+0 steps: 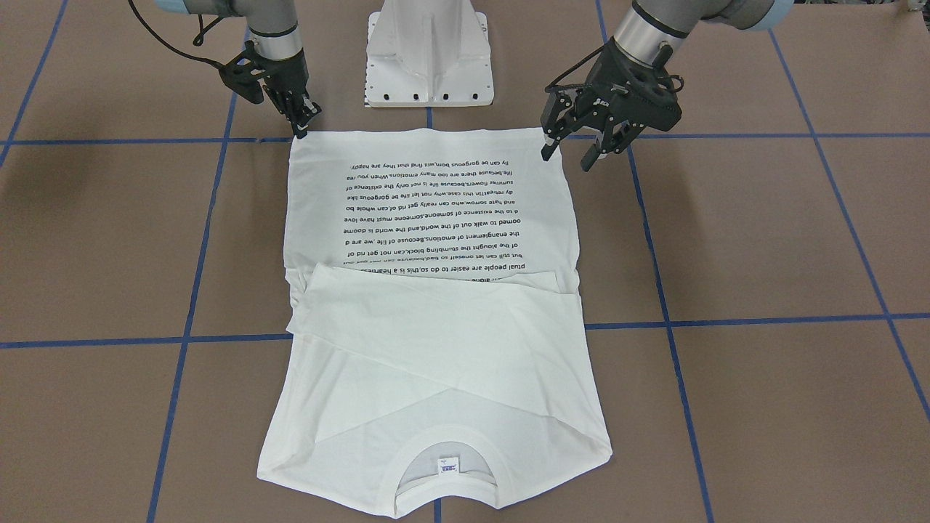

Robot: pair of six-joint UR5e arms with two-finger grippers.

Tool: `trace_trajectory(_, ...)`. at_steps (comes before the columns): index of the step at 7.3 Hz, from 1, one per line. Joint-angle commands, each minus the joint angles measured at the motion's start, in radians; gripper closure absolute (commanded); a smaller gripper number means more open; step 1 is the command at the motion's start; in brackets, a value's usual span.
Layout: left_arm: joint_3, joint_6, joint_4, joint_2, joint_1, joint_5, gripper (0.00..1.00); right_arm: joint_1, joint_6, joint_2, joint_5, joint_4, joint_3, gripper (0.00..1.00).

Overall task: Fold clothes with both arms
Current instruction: 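Lower the left gripper to a hem corner while the right reaches the other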

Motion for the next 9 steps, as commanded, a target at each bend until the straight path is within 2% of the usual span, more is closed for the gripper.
trace_trajectory(1, 0.002, -0.184, 0.024, 0.041, 0.106, 0.008, 0.29, 0.006, 0.0, -0.004, 0.002, -0.001, 0.036, 1.0)
trace_trajectory(2, -0.004, -0.214, 0.024, 0.083, 0.159, 0.011, 0.29, 0.006, 0.0, 0.002, 0.003, -0.001, 0.036, 1.0)
trace_trajectory(3, -0.009, -0.27, 0.022, 0.13, 0.234, 0.084, 0.29, 0.006, -0.002, 0.005, 0.008, 0.0, 0.036, 1.0)
trace_trajectory(5, -0.004, -0.396, 0.025, 0.181, 0.355, 0.119, 0.3, 0.006, -0.003, 0.005, 0.012, 0.002, 0.036, 1.0)
trace_trajectory(7, 0.008, -0.485, 0.027, 0.201, 0.421, 0.12, 0.37, 0.006, -0.009, 0.005, 0.011, 0.002, 0.036, 1.0)
trace_trajectory(9, 0.034, -0.496, 0.027, 0.183, 0.433, 0.117, 0.41, 0.01, -0.015, 0.002, 0.011, 0.002, 0.036, 1.0)
